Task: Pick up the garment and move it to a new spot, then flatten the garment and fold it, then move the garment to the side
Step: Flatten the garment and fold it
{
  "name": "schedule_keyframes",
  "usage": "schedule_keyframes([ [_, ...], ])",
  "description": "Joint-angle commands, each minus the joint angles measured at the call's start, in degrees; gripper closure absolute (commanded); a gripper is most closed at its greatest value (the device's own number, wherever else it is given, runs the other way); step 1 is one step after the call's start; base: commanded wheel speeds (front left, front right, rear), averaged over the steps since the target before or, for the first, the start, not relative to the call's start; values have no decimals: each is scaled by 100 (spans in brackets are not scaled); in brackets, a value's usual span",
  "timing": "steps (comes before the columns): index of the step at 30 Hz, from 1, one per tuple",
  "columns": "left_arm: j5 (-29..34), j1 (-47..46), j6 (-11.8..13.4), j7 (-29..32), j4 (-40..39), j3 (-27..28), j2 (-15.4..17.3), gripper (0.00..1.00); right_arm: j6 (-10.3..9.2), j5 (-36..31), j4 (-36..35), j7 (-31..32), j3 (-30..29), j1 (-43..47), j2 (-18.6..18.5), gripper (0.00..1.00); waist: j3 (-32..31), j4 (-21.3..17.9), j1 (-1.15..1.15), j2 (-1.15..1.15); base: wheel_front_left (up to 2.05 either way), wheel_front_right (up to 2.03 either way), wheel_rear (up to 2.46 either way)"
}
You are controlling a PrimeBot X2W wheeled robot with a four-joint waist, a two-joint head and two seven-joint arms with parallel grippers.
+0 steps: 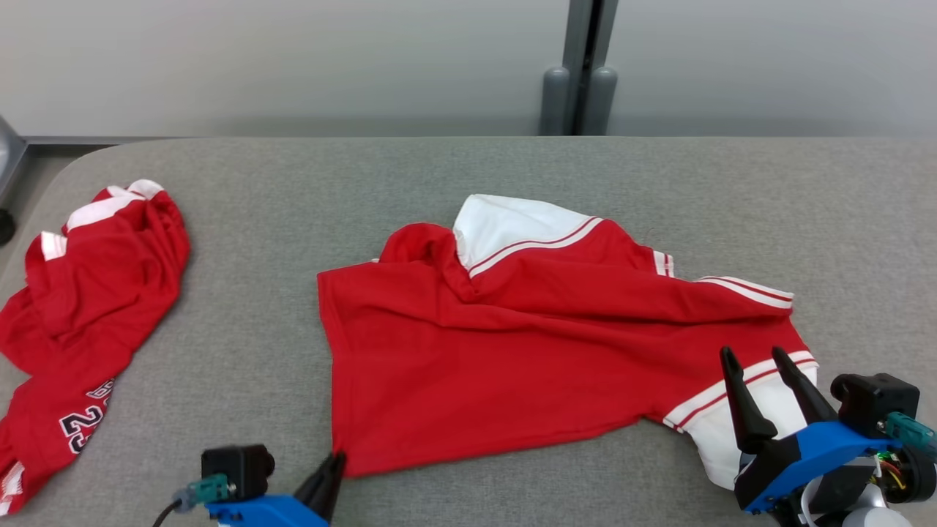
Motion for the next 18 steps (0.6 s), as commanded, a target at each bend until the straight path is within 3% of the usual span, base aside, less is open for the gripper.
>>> schedule_keyframes([
  [1,-78,239,119,290,-238,-41,53,100,1,-36,-49,36,10,39,-14,0,36,118,0,0,0,0,0],
  [3,-127,440,279,624,-404,-25,124,100,1,-46,-74,53,17,31,-14,0,28,178,0,0,0,0,0],
  [4,-142,528,391,783,-480,-1,149,88,1,-51,-83,69,22,34,-14,0,23,193,0,0,0,0,0],
  [5,-135,589,480,895,-555,15,177,37,1,-53,-86,82,28,37,-14,0,15,202,0,0,0,0,0],
  [6,-113,602,538,919,-655,39,181,0,1,-48,-91,85,37,43,-14,0,8,204,0,0,0,0,0],
  [12,-45,660,693,899,-902,147,260,0,1,11,-74,98,133,54,-14,0,-62,71,0,0,0,0,0],
  [18,122,-13,728,646,-680,232,260,0,1,24,-105,92,123,54,-13,0,-44,-71,0,0,0,0,0],
])
